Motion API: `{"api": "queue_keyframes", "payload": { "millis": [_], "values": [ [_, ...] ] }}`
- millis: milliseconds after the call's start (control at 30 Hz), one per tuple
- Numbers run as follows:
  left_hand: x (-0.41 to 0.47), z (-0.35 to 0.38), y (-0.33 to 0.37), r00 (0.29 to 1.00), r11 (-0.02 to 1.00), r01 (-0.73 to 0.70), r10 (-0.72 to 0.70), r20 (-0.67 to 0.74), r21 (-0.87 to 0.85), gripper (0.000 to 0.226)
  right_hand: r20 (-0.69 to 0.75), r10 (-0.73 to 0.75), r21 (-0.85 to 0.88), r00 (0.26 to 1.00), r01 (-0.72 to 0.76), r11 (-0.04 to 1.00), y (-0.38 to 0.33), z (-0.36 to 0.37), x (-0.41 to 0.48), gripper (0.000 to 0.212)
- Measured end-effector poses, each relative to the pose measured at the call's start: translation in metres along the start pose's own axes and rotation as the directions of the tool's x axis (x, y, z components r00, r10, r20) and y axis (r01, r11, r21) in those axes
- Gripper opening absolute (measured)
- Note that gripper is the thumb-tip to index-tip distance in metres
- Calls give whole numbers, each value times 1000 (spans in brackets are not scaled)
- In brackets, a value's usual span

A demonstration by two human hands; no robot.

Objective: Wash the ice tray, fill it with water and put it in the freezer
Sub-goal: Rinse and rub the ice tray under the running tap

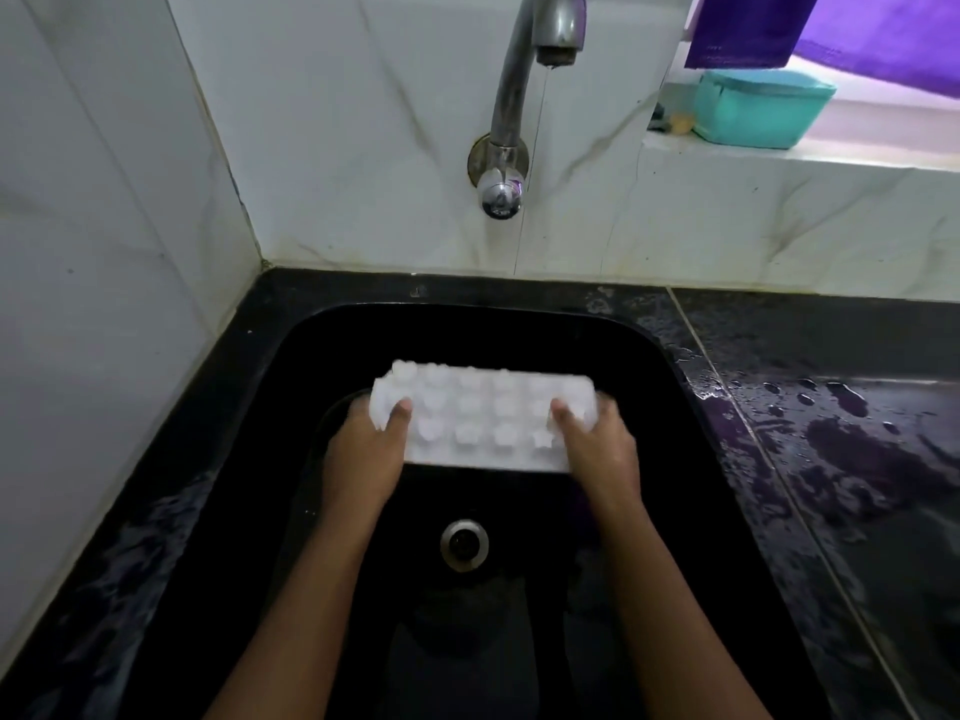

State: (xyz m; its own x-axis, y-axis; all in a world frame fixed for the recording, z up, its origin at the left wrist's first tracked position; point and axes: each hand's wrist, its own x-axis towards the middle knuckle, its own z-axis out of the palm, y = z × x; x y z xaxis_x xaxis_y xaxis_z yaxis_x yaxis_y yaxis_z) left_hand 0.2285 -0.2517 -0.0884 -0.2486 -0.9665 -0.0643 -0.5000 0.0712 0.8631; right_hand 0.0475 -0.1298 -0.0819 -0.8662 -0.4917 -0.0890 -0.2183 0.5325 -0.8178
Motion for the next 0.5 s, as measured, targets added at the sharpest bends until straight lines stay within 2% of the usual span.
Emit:
{"api": "queue_keyframes", "payload": {
  "millis": [33,67,100,133,167,200,233,267,367,500],
  "values": [
    [-2,-2,5,994,994,-87,82,-76,-64,43,-119,-131,97,984,143,985,-8,-4,-4,58],
    [-4,-4,8,988,988,-126,116,-103,-88,44,-200,-210,118,957,237,964,-13,-6,-6,61],
    [-2,-5,7,992,991,-110,106,-63,-77,48,-211,-231,73,950,251,965,-13,-6,-5,63],
    [2,-3,0,998,999,-51,51,20,-6,55,-136,-168,-18,976,167,986,-10,-4,-5,62],
    [6,0,-8,992,992,31,-45,116,120,61,-1,-13,-161,1000,13,987,-2,0,-4,60],
    [8,0,-13,975,971,98,-138,176,217,63,115,155,-296,981,-115,948,5,2,-3,59],
    [7,1,-16,963,957,136,-188,191,257,61,157,246,-355,956,-178,918,10,3,-3,59],
    [4,2,-16,966,960,143,-188,178,241,58,139,250,-337,958,-192,922,10,2,-4,58],
    [-1,4,-6,986,979,79,-104,133,186,55,18,134,-269,991,-124,955,-2,-3,-3,55],
    [-2,3,-5,989,980,70,-92,115,189,56,62,147,-268,987,-126,955,-9,-6,-3,58]
  ]
}}
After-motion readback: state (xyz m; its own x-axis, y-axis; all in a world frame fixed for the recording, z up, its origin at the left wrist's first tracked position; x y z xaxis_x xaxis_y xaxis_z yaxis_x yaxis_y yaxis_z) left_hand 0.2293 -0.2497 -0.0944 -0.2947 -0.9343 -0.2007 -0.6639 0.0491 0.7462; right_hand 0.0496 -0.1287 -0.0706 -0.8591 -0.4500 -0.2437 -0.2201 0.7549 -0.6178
